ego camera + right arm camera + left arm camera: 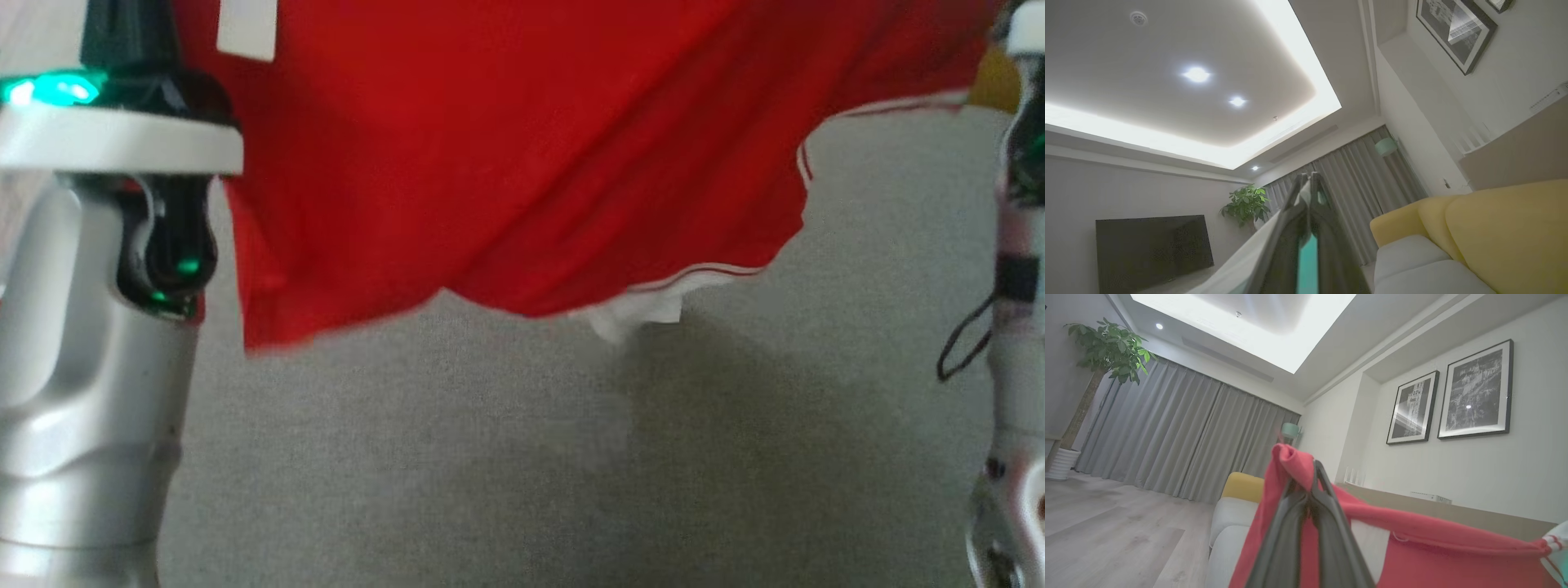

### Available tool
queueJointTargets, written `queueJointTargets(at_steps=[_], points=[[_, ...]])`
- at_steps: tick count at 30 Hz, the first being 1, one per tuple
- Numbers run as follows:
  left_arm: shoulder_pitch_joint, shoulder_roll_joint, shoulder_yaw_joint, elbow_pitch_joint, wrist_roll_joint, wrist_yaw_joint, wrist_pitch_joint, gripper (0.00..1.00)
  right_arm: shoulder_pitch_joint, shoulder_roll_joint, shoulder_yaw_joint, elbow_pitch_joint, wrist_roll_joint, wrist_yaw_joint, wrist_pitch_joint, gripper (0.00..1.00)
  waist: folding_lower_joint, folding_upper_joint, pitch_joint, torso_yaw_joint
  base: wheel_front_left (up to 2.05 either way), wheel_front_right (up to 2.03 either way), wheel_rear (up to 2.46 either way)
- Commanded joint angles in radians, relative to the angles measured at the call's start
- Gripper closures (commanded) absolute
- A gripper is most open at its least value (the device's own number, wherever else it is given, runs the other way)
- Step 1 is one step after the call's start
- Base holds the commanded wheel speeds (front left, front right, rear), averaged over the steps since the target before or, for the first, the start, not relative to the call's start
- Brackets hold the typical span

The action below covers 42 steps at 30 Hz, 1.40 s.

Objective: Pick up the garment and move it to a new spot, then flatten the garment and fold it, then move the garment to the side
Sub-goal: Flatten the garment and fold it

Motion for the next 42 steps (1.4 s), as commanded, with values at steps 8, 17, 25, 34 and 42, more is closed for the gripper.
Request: queueJointTargets(at_steps=[8, 17, 25, 34, 42], points=[[-0.178, 0.017, 0.043, 0.040, 0.008, 0.062, 0.027, 1.00, -0.235, 0.051, -0.042, 0.089, -0.141, 0.003, 0.043, 1.00, 0.0001, -0.0001, 0.181, -0.009, 0.00, 0.00, 0.00], [-0.479, -0.015, 0.052, 0.245, 0.099, 0.096, -0.117, 1.00, -0.611, 0.095, -0.125, 0.273, -0.312, 0.003, -0.082, 1.00, 0.0001, -0.0001, 0.365, -0.022, 0.00, 0.00, 0.00], [-0.559, -0.057, 0.112, 0.388, 0.117, 0.063, -0.173, 1.00, -0.719, 0.086, -0.130, 0.349, -0.305, 0.003, -0.127, 1.00, 0.0001, -0.0001, 0.425, -0.044, 0.00, 0.00, 0.00], [-0.151, -0.121, 0.283, 0.429, 0.207, 0.012, -0.175, 1.00, -0.250, 0.081, -0.037, 0.273, -0.104, 0.003, -0.132, 1.00, 0.0001, -0.0001, 0.395, -0.090, 0.00, 0.00, 0.00], [0.236, -0.198, 0.473, 0.445, 0.256, -0.029, -0.175, 1.00, 0.328, 0.091, 0.097, 0.159, 0.075, 0.003, -0.133, 1.00, 0.0001, -0.0001, 0.323, -0.135, 0.00, 0.00, 0.00]])
